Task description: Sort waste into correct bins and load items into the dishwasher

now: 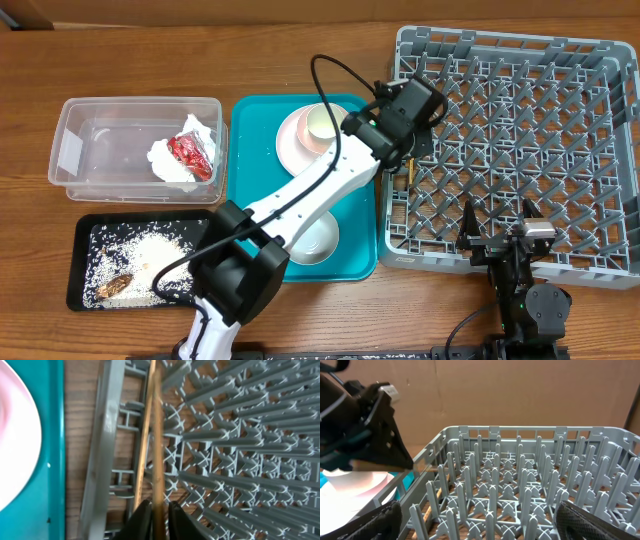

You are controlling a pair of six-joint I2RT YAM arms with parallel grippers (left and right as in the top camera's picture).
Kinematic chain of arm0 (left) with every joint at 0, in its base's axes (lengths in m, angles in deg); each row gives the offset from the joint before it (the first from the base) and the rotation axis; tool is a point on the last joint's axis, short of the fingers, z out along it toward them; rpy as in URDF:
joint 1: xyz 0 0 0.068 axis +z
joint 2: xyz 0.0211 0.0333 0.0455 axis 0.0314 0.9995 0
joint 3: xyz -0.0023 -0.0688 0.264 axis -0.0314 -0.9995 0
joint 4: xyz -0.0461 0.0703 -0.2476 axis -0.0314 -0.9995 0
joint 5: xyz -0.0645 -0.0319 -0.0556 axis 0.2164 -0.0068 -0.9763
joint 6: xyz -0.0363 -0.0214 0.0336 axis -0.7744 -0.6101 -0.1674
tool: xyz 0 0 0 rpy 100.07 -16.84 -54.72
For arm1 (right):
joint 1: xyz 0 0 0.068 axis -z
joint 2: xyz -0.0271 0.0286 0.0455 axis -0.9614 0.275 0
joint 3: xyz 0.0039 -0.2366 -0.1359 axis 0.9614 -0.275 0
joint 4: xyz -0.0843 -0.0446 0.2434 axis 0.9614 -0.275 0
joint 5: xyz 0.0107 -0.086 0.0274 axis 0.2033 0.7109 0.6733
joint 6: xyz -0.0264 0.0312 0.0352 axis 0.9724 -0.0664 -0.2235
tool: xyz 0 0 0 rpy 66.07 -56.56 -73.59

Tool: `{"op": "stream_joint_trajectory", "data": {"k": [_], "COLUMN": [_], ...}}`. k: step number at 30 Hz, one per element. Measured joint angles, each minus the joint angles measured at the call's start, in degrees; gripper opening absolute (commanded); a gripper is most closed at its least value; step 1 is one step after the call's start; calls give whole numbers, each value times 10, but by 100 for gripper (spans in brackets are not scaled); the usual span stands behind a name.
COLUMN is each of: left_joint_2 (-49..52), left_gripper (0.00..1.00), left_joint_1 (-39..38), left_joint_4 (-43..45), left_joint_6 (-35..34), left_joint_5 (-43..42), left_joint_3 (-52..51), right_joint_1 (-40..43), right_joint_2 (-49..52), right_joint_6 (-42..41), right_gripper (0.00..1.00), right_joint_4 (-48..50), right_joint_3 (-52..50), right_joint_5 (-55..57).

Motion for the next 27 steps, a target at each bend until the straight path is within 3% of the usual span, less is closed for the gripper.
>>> {"op": "stream_joint_trajectory", "data": {"k": [16,27], "left_joint_2": [4,-40], "left_gripper": [28,31], "left_joint_1": [-2,24], "left_joint_4": [10,-130], "left_joint_6": [72,135], "left_joint_5": [15,73], "left_joint_3": [-1,2], "right_joint_1": [0,0], "right_joint_2": [0,0], "right_joint_6": [0,0], "right_gripper": [100,100], "right_joint_4": [0,0], "right_joint_3": [0,0], "right_joint_5": [0,0]}}
